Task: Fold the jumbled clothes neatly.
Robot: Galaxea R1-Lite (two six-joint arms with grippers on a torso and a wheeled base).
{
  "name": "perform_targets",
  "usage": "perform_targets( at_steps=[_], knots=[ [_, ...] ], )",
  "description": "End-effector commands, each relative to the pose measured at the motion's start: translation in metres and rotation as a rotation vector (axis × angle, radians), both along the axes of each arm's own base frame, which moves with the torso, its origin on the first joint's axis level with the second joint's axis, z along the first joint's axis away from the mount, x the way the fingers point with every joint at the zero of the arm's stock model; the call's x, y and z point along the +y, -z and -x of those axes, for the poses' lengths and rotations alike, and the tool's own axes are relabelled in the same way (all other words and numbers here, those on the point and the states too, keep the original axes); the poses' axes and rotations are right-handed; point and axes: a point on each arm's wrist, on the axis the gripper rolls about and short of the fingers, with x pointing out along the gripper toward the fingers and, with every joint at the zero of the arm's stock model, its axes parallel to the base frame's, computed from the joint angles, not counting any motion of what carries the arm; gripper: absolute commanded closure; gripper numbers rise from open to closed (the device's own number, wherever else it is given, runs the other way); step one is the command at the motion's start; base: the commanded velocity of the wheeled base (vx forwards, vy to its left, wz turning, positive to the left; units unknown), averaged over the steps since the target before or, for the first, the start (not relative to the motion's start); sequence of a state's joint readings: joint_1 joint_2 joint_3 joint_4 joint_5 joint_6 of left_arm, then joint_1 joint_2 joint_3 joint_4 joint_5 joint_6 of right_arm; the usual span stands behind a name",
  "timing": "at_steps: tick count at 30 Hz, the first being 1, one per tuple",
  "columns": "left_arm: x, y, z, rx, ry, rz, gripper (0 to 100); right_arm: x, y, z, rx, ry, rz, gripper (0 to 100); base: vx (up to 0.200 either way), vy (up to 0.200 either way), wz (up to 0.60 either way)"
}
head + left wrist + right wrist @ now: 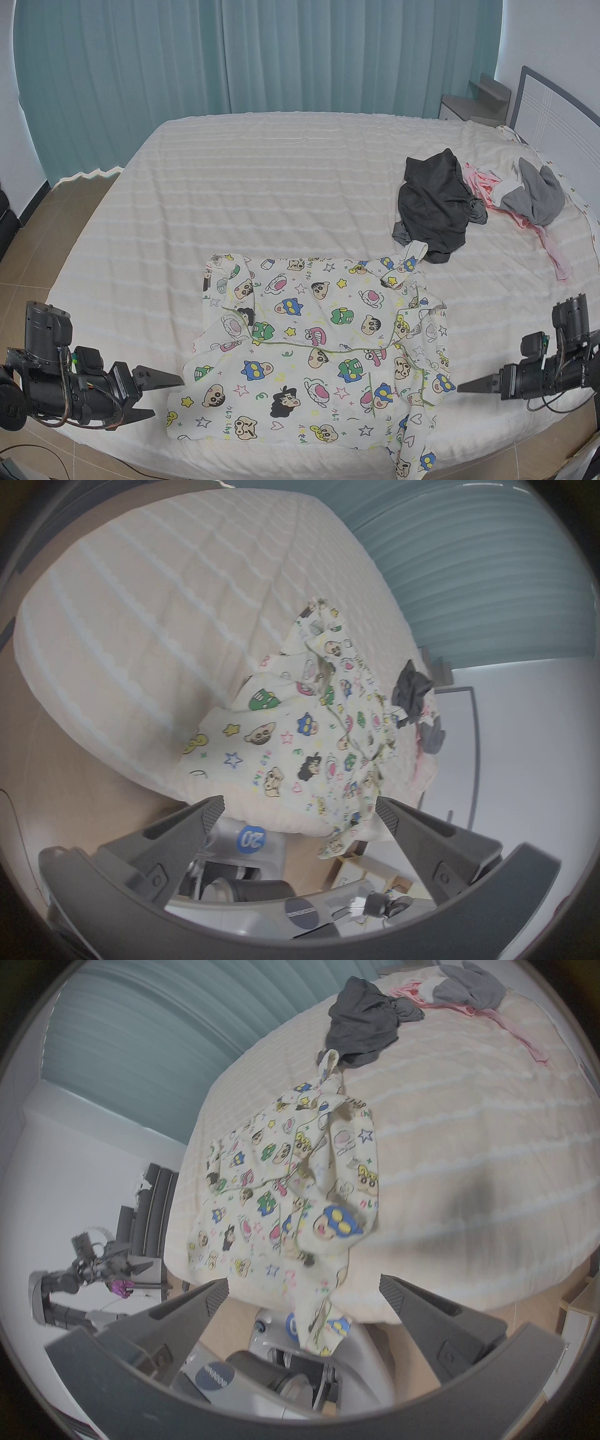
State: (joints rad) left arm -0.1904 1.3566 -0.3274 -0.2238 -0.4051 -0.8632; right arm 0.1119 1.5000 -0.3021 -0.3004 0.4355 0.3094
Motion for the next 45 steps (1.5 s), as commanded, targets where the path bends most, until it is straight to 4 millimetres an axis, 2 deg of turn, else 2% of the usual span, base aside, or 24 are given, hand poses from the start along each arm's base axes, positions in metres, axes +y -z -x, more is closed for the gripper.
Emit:
perform_targets(
  at_steps=[1, 5, 6, 7, 10, 16, 24, 32, 37, 38, 45],
  knots=[
    [0.003, -0.011, 0.010, -0.099, -0.005, 0.132, 0, -0.015, 0.049, -0.089, 0.005, 0.103, -0.011, 0, 0.000, 0.000, 0.00],
    [0.003, -0.005, 0.010, -0.099, -0.006, 0.133, 0, -0.015, 0.069, -0.121, -0.040, 0.102, -0.014, 0, 0.000, 0.000, 0.00],
    [0.003, -0.005, 0.010, -0.096, -0.006, 0.133, 0, -0.015, 0.070, -0.124, -0.043, 0.104, -0.014, 0, 0.000, 0.000, 0.00],
    [0.003, -0.003, 0.009, -0.086, -0.007, 0.131, 0, -0.016, 0.071, -0.137, -0.062, 0.108, -0.020, 0, 0.000, 0.000, 0.00],
    [0.002, 0.001, 0.007, -0.060, -0.005, 0.127, 0, -0.017, 0.072, -0.155, -0.079, 0.122, -0.054, 0, 0.000, 0.000, 0.00],
    [0.002, 0.002, 0.006, -0.054, -0.004, 0.126, 0, -0.019, 0.079, -0.177, -0.094, 0.148, -0.094, 0, 0.000, 0.000, 0.00],
    [0.002, 0.005, 0.004, -0.039, -0.007, 0.123, 0, -0.024, 0.098, -0.184, -0.065, 0.151, -0.108, 0, 0.000, 0.000, 0.00],
    [0.002, 0.011, 0.003, -0.028, -0.007, 0.122, 0, -0.015, 0.097, -0.186, -0.059, 0.130, -0.141, 0, 0.000, 0.000, 0.00],
    [0.001, 0.016, 0.000, -0.036, -0.008, 0.122, 0, -0.015, 0.096, -0.187, -0.064, 0.137, -0.147, 0, 0.000, 0.000, 0.00],
    [0.001, 0.016, -0.001, -0.034, -0.008, 0.122, 0, -0.016, 0.096, -0.187, -0.063, 0.140, -0.147, 100, 0.000, 0.000, 0.00],
    [0.001, 0.017, 0.000, -0.032, -0.010, 0.121, 0, -0.027, 0.090, -0.186, -0.067, 0.184, -0.161, 100, 0.000, 0.000, 0.00]
  ],
)
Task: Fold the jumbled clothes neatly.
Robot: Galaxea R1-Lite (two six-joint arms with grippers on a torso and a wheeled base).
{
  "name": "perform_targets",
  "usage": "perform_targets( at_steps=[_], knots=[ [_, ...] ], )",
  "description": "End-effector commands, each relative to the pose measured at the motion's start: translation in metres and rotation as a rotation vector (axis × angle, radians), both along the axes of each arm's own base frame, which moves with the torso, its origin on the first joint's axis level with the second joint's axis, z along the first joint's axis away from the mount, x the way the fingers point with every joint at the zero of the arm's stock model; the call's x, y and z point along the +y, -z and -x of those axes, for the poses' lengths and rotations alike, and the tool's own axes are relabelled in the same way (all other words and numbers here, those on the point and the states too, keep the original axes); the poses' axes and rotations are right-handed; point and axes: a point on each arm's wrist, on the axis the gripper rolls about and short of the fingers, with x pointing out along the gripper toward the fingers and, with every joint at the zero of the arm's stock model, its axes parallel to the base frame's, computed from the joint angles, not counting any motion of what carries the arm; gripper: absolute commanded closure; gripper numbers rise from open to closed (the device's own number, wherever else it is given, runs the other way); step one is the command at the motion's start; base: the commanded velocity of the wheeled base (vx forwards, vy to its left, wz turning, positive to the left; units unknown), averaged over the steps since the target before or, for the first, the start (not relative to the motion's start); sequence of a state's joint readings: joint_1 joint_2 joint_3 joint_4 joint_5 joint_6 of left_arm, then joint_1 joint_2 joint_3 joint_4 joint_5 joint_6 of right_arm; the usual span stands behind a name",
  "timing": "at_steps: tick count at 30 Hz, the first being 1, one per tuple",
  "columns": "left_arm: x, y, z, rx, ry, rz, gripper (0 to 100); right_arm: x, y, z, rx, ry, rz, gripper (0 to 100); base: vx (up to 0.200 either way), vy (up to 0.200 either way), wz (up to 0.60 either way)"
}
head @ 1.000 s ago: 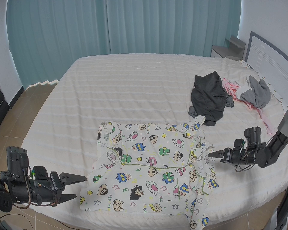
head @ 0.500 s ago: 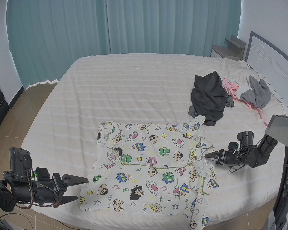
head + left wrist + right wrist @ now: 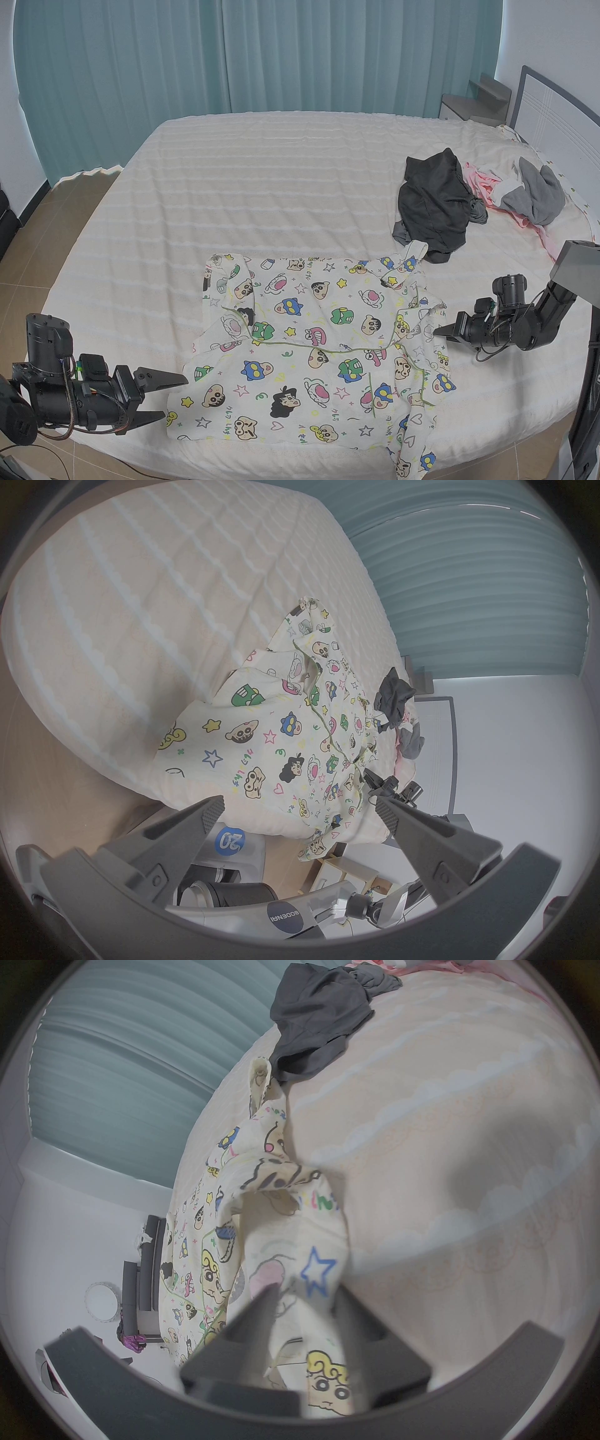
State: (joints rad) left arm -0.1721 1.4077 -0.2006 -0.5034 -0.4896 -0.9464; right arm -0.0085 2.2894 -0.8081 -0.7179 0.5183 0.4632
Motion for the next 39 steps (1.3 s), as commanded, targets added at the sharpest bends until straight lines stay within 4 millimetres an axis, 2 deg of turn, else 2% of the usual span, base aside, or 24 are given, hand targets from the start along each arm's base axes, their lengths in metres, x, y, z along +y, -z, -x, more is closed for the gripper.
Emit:
perform_targets(
  at_steps=[1, 12, 13, 14, 20, 27, 39],
  knots=[
    [0.000, 0.002, -0.001, 0.012, -0.001, -0.001, 0, -0.006, -0.007, 0.003, -0.010, 0.021, -0.004, 100, 0.000, 0.000, 0.00],
    [0.000, 0.001, 0.000, 0.010, -0.001, 0.000, 0, -0.022, -0.020, 0.008, -0.031, 0.067, -0.007, 100, 0.000, 0.000, 0.00],
    [0.000, 0.002, 0.000, 0.011, -0.001, 0.000, 0, -0.027, -0.026, 0.011, -0.045, 0.084, -0.006, 100, 0.000, 0.000, 0.00],
    [0.000, 0.002, 0.000, 0.011, -0.001, 0.000, 0, -0.027, -0.026, 0.011, -0.045, 0.084, -0.006, 100, 0.000, 0.000, 0.00],
    [0.000, 0.003, -0.001, 0.016, -0.001, -0.003, 0, -0.059, -0.034, 0.014, -0.076, 0.167, 0.009, 100, 0.000, 0.000, 0.00],
    [0.000, 0.003, -0.001, 0.016, -0.001, -0.003, 0, -0.080, -0.035, 0.016, -0.098, 0.214, 0.034, 100, 0.000, 0.000, 0.00],
    [0.000, 0.003, -0.001, 0.016, -0.002, -0.004, 0, -0.092, -0.036, 0.015, -0.141, 0.235, 0.070, 100, 0.000, 0.000, 0.00]
  ],
)
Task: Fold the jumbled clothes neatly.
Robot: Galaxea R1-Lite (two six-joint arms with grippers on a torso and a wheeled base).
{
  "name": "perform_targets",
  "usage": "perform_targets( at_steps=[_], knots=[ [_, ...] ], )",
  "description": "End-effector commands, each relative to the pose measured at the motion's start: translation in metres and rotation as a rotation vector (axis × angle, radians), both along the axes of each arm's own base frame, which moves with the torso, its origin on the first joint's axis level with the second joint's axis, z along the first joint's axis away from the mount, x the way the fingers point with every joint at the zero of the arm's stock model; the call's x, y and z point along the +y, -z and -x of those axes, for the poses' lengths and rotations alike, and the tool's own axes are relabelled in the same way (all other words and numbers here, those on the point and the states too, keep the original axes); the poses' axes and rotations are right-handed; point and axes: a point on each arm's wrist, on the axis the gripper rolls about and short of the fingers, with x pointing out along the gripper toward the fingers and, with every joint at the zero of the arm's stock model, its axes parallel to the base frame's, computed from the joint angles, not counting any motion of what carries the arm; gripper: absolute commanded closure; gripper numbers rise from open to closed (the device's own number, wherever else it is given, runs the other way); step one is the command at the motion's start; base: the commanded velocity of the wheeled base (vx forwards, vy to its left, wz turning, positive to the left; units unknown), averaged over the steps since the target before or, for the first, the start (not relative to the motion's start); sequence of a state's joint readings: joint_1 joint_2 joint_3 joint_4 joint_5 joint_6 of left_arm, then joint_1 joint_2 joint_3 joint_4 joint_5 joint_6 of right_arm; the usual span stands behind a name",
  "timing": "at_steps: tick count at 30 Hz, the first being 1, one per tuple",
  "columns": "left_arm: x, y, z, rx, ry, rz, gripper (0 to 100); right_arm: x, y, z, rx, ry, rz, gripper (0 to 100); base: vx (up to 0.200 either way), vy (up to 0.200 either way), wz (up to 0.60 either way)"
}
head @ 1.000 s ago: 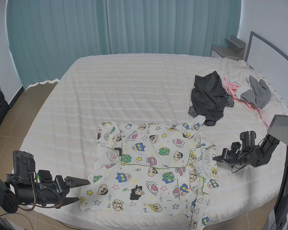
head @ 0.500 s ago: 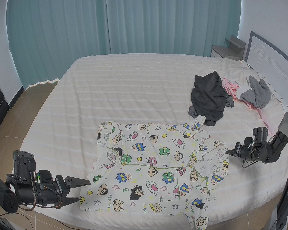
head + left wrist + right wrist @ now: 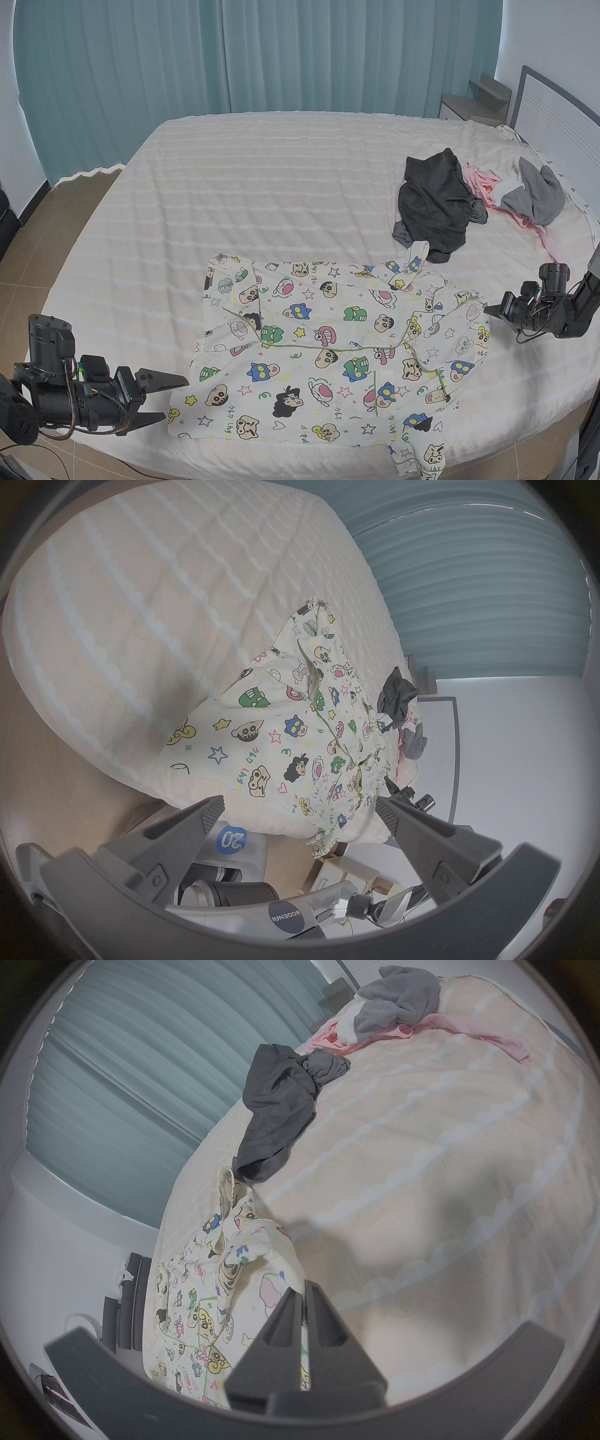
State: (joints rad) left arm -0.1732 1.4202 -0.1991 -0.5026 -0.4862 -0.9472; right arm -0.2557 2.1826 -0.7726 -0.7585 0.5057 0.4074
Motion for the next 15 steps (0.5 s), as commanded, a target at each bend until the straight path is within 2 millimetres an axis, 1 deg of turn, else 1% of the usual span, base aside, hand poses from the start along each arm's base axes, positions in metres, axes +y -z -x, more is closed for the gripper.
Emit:
perform_targets(
  at_steps=[1, 9, 10, 15],
  knots=[
    [0.000, 0.000, 0.000, 0.001, 0.000, 0.000, 0, -0.006, 0.000, 0.000, -0.010, 0.013, 0.009, 100, 0.000, 0.000, 0.00],
    [0.000, 0.000, -0.001, -0.001, -0.002, -0.002, 0, -0.015, 0.001, -0.003, -0.023, 0.037, 0.013, 100, 0.000, 0.000, 0.00],
    [0.000, 0.000, -0.001, -0.001, -0.004, -0.002, 0, -0.016, 0.001, -0.003, -0.024, 0.038, 0.015, 0, 0.000, 0.000, 0.00],
    [0.000, 0.000, -0.001, -0.002, -0.005, -0.002, 0, -0.019, -0.001, -0.003, -0.040, 0.047, 0.017, 0, 0.000, 0.000, 0.00]
  ],
)
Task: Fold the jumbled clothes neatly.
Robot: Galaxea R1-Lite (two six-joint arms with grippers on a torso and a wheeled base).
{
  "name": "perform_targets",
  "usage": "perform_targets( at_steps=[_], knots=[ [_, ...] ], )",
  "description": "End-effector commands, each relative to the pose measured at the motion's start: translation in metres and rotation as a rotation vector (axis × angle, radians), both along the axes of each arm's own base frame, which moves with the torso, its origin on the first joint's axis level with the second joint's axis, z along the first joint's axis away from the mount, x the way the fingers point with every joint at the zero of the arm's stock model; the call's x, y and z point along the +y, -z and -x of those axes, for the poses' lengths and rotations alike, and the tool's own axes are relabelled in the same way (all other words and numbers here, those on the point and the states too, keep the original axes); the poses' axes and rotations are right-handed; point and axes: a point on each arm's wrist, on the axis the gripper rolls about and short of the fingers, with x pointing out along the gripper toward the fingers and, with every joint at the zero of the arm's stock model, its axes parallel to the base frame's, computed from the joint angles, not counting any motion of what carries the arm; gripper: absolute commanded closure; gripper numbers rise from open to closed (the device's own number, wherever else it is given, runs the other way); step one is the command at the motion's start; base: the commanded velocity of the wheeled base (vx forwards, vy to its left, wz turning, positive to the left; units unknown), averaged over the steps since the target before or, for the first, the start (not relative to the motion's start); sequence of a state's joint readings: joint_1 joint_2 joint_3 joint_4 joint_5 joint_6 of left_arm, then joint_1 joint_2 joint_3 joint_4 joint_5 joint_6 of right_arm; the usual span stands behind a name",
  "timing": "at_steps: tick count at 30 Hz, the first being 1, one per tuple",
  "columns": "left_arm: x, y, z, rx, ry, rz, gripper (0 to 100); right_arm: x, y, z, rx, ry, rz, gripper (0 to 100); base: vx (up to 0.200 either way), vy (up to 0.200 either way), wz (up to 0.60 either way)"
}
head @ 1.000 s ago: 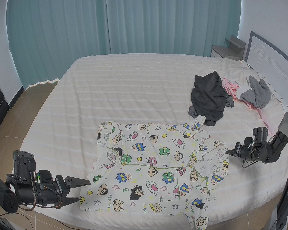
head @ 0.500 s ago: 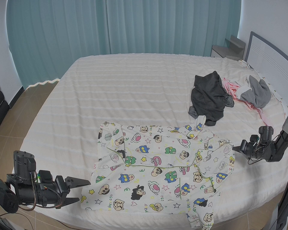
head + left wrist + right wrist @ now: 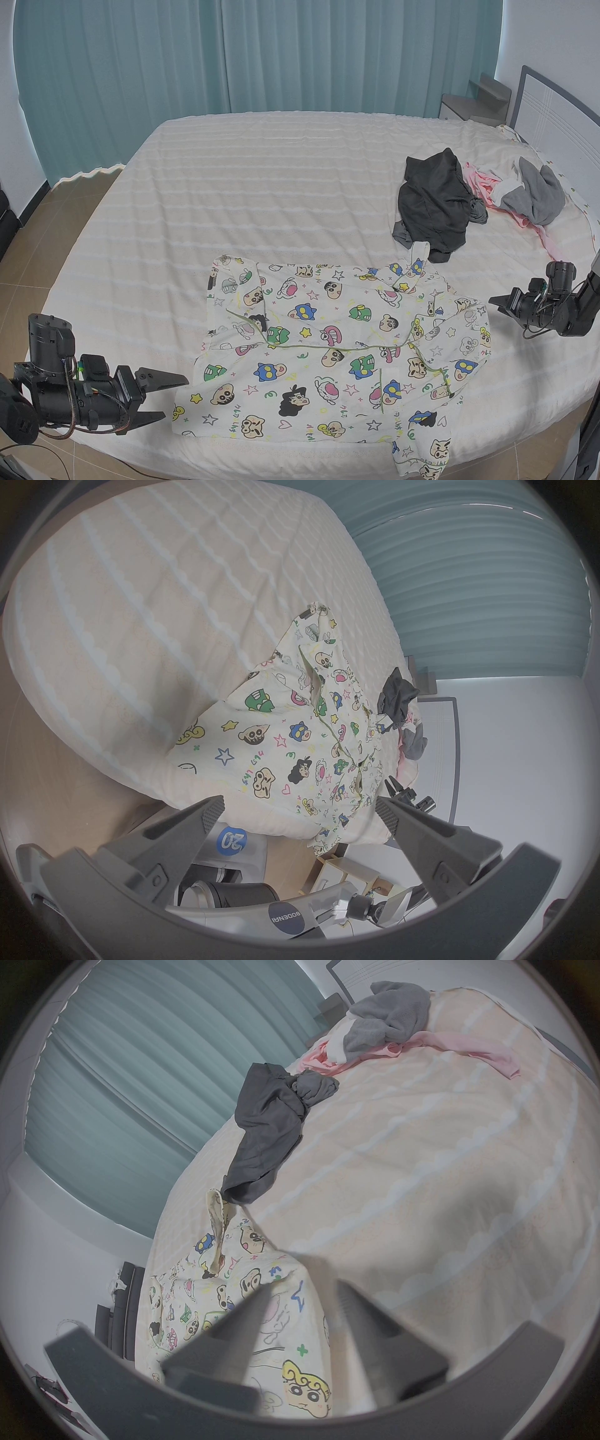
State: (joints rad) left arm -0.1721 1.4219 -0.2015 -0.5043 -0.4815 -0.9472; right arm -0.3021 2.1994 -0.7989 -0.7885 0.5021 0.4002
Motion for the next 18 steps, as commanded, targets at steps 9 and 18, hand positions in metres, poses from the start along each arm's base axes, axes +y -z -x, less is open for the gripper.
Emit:
perform_targets(
  at_steps=[9, 18],
  knots=[
    [-0.019, -0.020, -0.090, -0.049, -0.079, 0.015, 0, 0.031, -0.034, 0.017, -0.028, -0.017, -0.069, 0, 0.000, 0.000, 0.00],
    [-0.054, 0.019, -0.203, 0.003, -0.127, -0.122, 0, 0.047, -0.065, 0.041, -0.029, 0.081, -0.319, 0, 0.000, 0.000, 0.00]
  ],
)
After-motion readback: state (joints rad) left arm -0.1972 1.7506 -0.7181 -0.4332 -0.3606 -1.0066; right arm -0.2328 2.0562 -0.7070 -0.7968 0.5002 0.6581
